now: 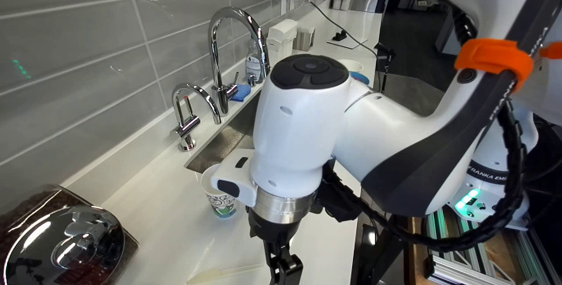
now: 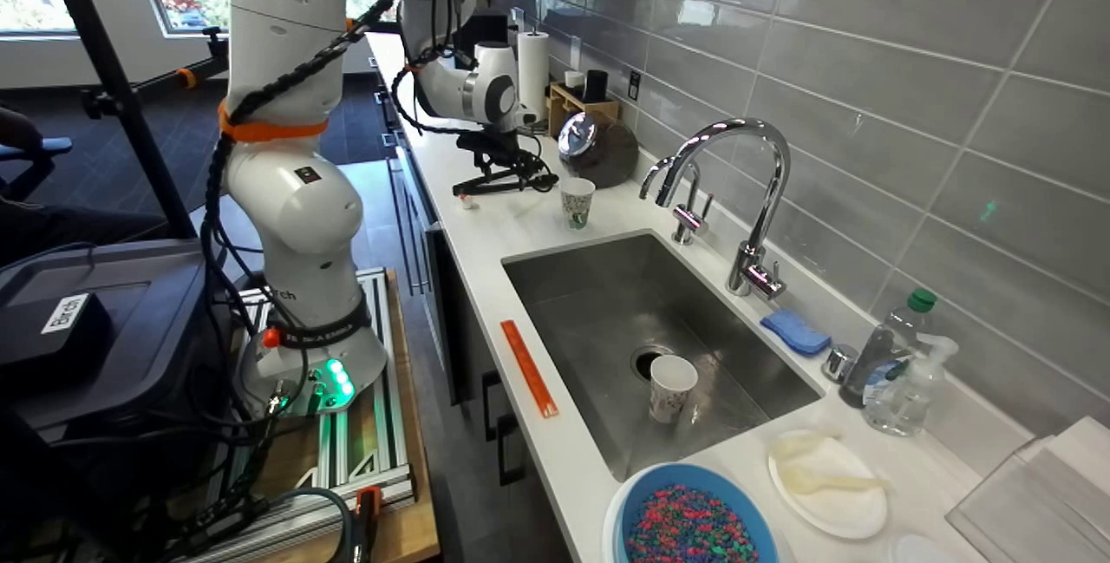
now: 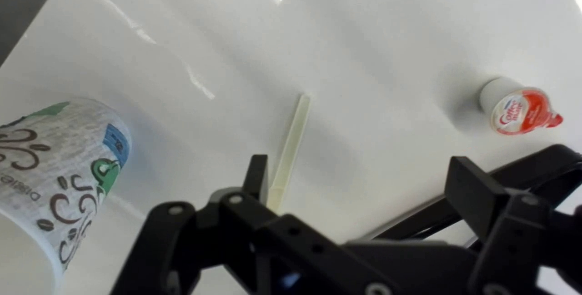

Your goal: Pick up the plastic knife and put it on the white plate on the right

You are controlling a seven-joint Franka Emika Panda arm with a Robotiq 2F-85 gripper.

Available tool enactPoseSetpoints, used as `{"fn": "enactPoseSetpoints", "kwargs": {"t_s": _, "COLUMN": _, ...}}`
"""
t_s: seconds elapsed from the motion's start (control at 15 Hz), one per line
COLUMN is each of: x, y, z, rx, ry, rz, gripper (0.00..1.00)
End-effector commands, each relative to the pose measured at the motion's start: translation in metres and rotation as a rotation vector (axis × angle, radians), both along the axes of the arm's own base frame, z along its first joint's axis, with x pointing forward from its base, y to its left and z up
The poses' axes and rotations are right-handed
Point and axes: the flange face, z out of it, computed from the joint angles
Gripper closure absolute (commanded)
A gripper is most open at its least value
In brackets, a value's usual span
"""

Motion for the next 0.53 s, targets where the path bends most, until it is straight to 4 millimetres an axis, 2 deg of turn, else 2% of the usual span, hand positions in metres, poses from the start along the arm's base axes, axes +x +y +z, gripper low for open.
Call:
{"fn": "enactPoseSetpoints", "kwargs": {"t_s": 0.0, "x": 0.021, "y": 0.021, "z": -0.025, "rx": 0.005, "ry": 0.015, "rz": 0.014, "gripper": 0.00}}
{"fn": "enactPoseSetpoints", "kwargs": {"t_s": 0.47, "x": 0.042, "y": 0.039, "z": -0.052, "rx": 0.015, "ry": 0.034, "rz": 0.005, "gripper": 0.00}}
